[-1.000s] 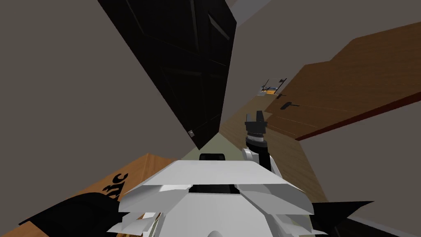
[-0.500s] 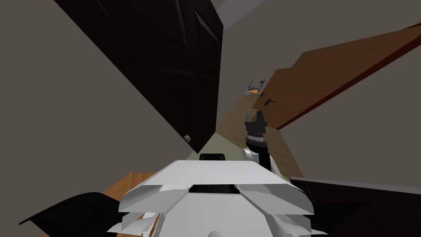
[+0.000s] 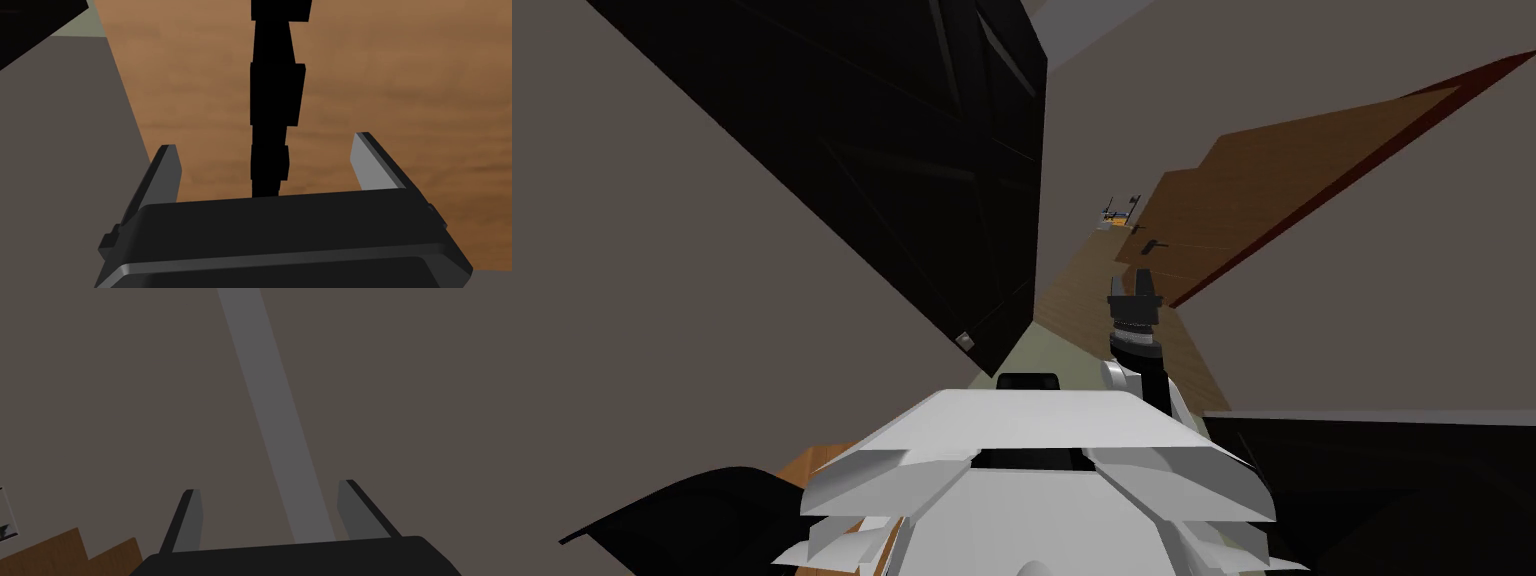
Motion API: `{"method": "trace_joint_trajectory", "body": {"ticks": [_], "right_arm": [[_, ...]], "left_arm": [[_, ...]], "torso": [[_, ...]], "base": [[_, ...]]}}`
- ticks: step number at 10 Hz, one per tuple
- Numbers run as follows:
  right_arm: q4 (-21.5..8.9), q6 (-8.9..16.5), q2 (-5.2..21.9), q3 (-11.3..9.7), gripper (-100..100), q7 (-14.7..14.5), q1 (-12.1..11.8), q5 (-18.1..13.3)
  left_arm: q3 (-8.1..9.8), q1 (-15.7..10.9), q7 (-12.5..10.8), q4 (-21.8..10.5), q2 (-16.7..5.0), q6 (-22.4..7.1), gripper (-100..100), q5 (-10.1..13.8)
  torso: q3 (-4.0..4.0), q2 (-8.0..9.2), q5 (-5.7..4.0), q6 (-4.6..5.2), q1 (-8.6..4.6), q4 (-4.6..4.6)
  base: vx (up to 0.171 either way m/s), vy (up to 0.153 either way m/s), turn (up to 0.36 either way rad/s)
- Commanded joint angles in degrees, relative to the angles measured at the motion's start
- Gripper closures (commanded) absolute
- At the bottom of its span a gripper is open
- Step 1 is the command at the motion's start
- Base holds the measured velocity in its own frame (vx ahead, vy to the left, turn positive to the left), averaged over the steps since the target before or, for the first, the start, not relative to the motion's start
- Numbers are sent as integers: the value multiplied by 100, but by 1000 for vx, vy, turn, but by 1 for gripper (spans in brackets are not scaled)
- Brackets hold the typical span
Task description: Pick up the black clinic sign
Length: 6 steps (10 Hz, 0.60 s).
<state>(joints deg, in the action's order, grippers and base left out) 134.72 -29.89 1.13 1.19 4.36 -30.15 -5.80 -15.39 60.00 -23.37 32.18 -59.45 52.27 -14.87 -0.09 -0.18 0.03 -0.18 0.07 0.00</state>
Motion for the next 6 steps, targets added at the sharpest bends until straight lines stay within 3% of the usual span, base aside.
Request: {"method": "trace_joint_trajectory", "body": {"ticks": [1,2,3,6], "right_arm": [[0,0,0,0,0,0,0,0],[0,0,0,-1,0,0,1,0],[0,0,0,-1,0,0,2,0],[0,0,0,0,0,0,0,0]], "left_arm": [[-183,63,98,25,102,-42,-100,286],[-364,125,196,50,204,-85,-100,461],[-366,125,196,263,204,-85,-100,629],[-366,125,196,50,204,-85,-100,629]], "torso": [[0,0,0,0,0,0],[5,9,-1,5,0,1],[12,21,-1,4,-1,4],[7,10,-1,-2,-4,3]], "base": [[-27,9,-222],[-62,12,-328],[-62,14,-160],[-13,2,10]]}}
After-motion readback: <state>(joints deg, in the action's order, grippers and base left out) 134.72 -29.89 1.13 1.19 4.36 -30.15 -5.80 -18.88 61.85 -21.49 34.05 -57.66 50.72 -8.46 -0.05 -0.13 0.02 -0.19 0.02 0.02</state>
